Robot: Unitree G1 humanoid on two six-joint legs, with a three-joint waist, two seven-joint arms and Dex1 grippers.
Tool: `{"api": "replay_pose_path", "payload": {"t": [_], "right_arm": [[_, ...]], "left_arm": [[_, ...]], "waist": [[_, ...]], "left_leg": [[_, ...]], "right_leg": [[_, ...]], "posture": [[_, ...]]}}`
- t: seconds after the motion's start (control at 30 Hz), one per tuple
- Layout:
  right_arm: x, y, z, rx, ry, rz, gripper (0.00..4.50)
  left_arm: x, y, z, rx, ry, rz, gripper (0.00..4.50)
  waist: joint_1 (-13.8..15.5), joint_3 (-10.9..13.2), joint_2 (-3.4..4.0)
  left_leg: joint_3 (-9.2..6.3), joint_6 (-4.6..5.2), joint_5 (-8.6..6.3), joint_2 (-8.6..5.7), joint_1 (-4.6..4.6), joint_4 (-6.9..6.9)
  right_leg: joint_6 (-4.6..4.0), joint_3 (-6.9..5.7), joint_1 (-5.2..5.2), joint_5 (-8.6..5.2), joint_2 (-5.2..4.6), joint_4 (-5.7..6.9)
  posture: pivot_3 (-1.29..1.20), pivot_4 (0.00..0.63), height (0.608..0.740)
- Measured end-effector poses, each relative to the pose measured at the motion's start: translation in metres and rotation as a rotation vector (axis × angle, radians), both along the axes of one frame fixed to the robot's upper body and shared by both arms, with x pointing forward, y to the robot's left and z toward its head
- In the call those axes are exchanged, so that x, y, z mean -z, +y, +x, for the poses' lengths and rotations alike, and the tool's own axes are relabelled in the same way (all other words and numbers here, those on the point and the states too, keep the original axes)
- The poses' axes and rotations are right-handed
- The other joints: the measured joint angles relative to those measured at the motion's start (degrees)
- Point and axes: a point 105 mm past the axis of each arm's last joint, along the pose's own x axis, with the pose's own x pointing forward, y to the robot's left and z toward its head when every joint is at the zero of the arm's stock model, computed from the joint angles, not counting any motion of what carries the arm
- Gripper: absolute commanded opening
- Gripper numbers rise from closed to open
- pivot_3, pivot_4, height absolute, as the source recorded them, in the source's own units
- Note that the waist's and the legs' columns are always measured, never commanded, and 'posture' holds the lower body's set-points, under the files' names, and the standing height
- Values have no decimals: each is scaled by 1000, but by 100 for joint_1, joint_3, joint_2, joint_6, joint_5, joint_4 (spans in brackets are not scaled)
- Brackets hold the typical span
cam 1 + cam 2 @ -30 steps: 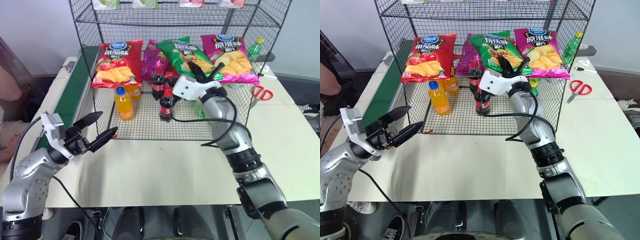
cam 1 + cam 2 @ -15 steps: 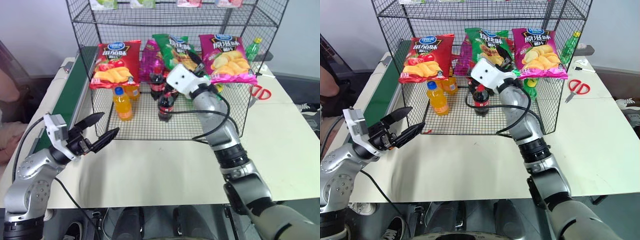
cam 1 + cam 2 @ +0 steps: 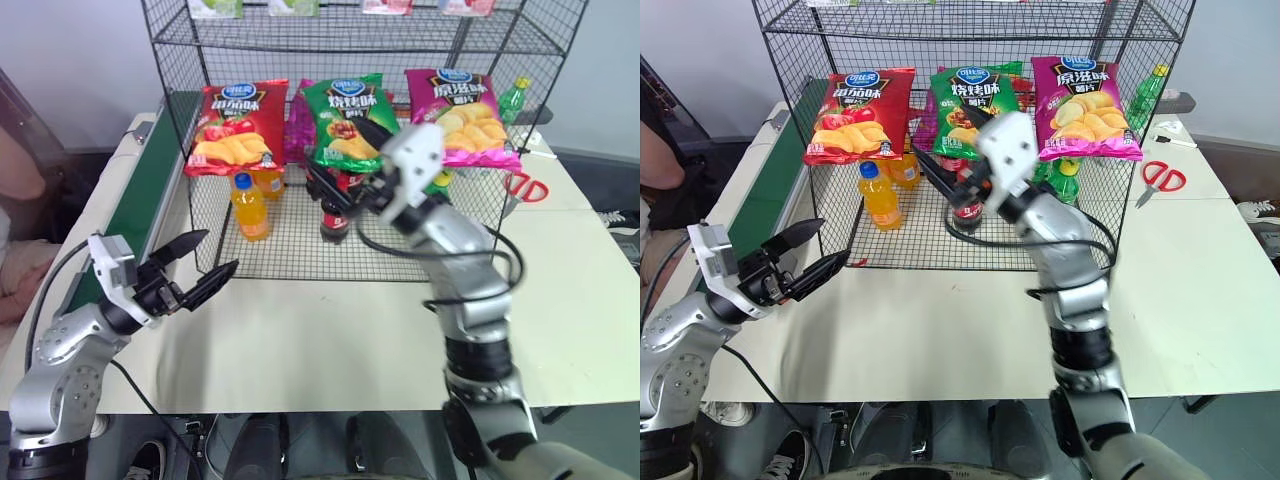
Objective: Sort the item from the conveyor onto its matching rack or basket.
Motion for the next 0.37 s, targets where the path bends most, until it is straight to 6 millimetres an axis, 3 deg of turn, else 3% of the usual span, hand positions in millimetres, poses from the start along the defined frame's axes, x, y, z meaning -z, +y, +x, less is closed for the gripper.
{"api": "replay_pose_path", "payload": {"t": [0.1, 0.2, 0.3, 0.37], "right_arm": [[30, -41, -11, -8, 114, -53, 4479], [63, -67, -28, -42, 234, -170, 4479], [82, -77, -44, -114, 322, -227, 4479], [83, -82, -49, -140, 340, -246, 4479]], "left_arm": [[8, 18, -5, -74, 64, 18, 4500], [18, 41, -5, -178, 124, 49, 4500], [20, 49, -5, -198, 139, 68, 4500], [15, 53, -5, -198, 126, 81, 4500]], "waist": [[2, 1, 2], [4, 1, 2], [-3, 1, 2], [0, 1, 2]], "left_leg": [[0, 2, -1, 1, 2, -5], [0, 2, -1, 1, 5, -7], [0, 2, -1, 1, 7, -7], [0, 2, -1, 1, 8, -6]], "right_leg": [[0, 1, 2, 0, 0, -7], [-1, 1, 4, -1, 1, -7], [-1, 2, 7, -1, 1, -7], [-2, 3, 9, 0, 1, -7]], "posture": [[0, 150, 739], [0, 150, 739], [0, 150, 739], [0, 150, 739]]}}
